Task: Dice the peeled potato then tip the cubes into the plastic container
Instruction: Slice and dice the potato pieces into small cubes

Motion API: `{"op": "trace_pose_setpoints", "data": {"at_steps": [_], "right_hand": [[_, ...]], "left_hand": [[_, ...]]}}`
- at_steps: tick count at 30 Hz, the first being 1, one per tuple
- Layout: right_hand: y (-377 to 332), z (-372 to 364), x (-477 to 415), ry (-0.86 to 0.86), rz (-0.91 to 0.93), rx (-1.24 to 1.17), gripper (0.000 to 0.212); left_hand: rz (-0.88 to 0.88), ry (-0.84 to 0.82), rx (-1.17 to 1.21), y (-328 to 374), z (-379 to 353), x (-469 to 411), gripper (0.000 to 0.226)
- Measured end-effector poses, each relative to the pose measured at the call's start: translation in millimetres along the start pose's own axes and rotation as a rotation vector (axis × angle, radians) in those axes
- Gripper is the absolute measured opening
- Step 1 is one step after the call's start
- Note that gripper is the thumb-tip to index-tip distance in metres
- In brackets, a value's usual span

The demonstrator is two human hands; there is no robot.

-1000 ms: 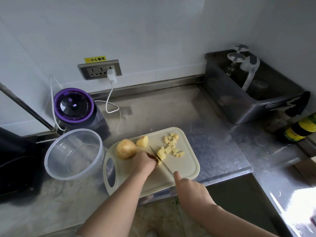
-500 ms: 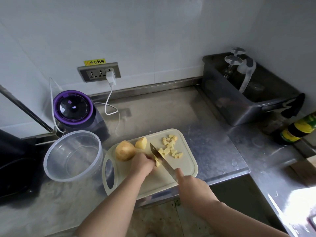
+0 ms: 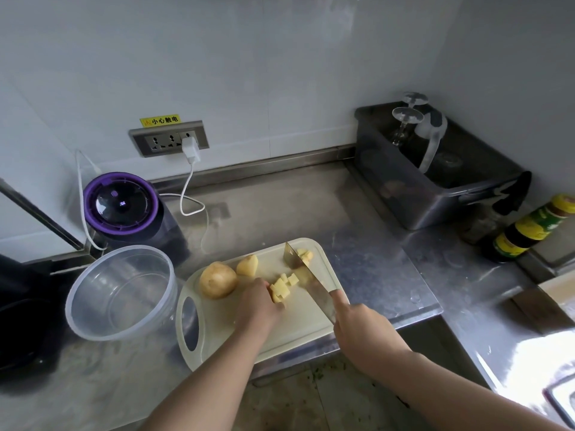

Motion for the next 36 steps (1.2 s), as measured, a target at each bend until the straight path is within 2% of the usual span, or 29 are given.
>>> {"op": "trace_pose_setpoints", "data": {"at_steps": [5,9,13,18,24,29,36], "right_hand": [[0,-4,1,0.008,-0.012,-0.015,0.047],[1,-5,0,0.007,-0.007,-0.007,0.049],[2,-7,-1,0.001,-0.014,-0.002,0.047],[3,-10,-1,-0.005,-0.023,0.003,0.043],[5,-15,-1,-0.010,-0.030,0.008,0.041],[8,-17,-3,0.000,-0.039,0.015,0.040],[14,-15,-3,0.020,-0.068,0.008,0.040]], "left_hand": [[-0.014,0.012,0.030,-1,0,2,0.039],[0.001,-0.029,0.042,-1,3,3,0.047],[0.042,-0.079,0.147,1,10,-2,0.022],[0.122,-0.158,0.285,3,17,-8,0.033],[0.170,-0.227,0.299,3,20,-12,0.022],[0.280,-0.269,0.419,3,17,-16,0.015],[0.345,-0.300,0.517,14,5,-1,0.017]]}}
Point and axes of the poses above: each hand's wrist, its own x-axis away from the middle knuckle, its own z-axis out of the back of the hand, y = z × x, the point moved 1 cm from there along -x, towards the middle knuckle, and after that the axes turned 5 degrees about -z, right-handed, at the moved point
